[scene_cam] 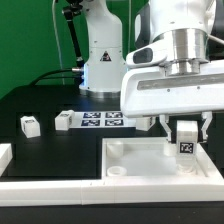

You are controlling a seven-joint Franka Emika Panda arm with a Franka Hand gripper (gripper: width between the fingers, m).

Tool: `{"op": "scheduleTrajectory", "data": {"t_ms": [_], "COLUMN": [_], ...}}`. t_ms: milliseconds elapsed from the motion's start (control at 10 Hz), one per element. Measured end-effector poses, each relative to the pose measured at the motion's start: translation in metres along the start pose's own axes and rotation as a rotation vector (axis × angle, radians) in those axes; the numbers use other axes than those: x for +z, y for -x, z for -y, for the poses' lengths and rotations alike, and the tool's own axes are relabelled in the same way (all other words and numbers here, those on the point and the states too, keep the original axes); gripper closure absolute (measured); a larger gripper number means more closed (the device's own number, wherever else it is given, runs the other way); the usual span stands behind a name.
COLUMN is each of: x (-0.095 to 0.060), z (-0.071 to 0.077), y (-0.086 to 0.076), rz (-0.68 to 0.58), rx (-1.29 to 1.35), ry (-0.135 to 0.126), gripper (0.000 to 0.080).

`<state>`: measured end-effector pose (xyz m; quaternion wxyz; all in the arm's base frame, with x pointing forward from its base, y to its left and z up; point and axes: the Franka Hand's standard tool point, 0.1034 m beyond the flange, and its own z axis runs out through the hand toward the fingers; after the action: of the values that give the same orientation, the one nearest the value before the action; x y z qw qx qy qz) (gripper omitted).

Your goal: Assemble square table

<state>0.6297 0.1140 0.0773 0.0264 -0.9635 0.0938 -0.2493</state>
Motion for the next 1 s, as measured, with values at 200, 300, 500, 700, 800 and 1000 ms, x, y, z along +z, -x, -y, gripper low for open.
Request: {"op": "scheduleTrajectory", "data": {"t_ms": [200,300,500,700,800,1000], "x": [0.0021,0.0028,0.0041,0.0024,0.0010,0.0001], "z": [0.0006,0.0041,0.0058,0.0054,0.0050,0.0025], "y": [0.0044,0.0042,0.0039,0.0055,0.0069,0.0076], "rz": [0.005,-0.014,-0.071,-0.126,-0.150,-0.156], "rx": [-0.004,-0.009,0.018,0.065,0.089,0.094], "ry": [0.001,-0.005,-0.005,0.021,0.034,0.039], "gripper": [0.0509,0.0509,0.0509,0.0509,0.0509,0.0509]}}
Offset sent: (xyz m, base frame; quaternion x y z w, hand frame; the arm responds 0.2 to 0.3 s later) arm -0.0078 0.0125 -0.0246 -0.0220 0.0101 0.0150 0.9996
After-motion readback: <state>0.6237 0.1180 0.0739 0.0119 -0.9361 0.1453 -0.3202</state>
